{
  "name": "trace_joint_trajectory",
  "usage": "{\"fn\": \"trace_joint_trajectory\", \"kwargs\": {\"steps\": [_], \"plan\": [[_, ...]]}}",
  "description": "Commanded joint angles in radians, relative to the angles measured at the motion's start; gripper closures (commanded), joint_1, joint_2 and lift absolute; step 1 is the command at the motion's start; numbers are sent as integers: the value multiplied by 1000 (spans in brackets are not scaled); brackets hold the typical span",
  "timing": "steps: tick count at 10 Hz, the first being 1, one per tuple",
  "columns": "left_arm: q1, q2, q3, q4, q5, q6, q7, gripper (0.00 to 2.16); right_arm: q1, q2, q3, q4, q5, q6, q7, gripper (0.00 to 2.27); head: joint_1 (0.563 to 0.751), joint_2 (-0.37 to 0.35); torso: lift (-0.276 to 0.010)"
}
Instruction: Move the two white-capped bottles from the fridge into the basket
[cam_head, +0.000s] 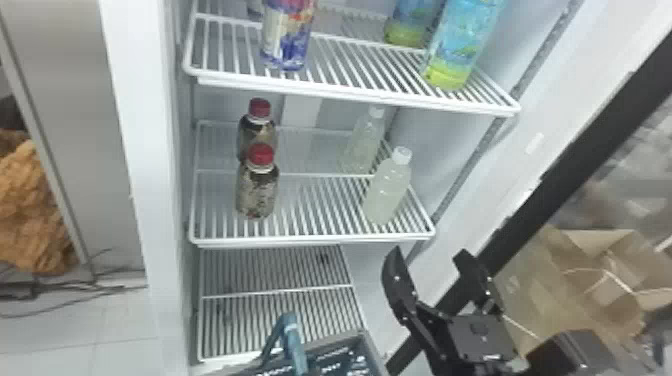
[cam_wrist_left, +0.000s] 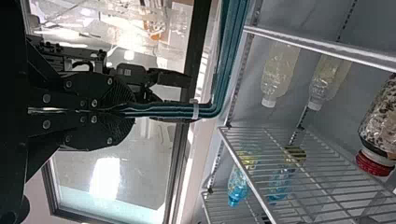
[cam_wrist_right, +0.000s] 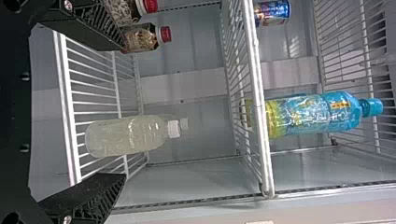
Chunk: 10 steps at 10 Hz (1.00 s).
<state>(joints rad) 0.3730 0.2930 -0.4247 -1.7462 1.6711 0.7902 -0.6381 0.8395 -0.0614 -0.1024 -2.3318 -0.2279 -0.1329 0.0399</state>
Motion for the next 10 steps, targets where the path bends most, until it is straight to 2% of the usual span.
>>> {"fn": "trace_joint_trajectory", "kwargs": {"steps": [1, 10], "plan": [[0, 0, 0, 0, 0, 0, 0, 1119, 0, 0, -1, 1, 1, 0, 0, 67, 695, -350, -260], [-2, 2, -4, 0, 4, 2, 0, 1119, -30, -3, 1, 36, -1, 15, 0, 67, 695, -350, -260]]}}
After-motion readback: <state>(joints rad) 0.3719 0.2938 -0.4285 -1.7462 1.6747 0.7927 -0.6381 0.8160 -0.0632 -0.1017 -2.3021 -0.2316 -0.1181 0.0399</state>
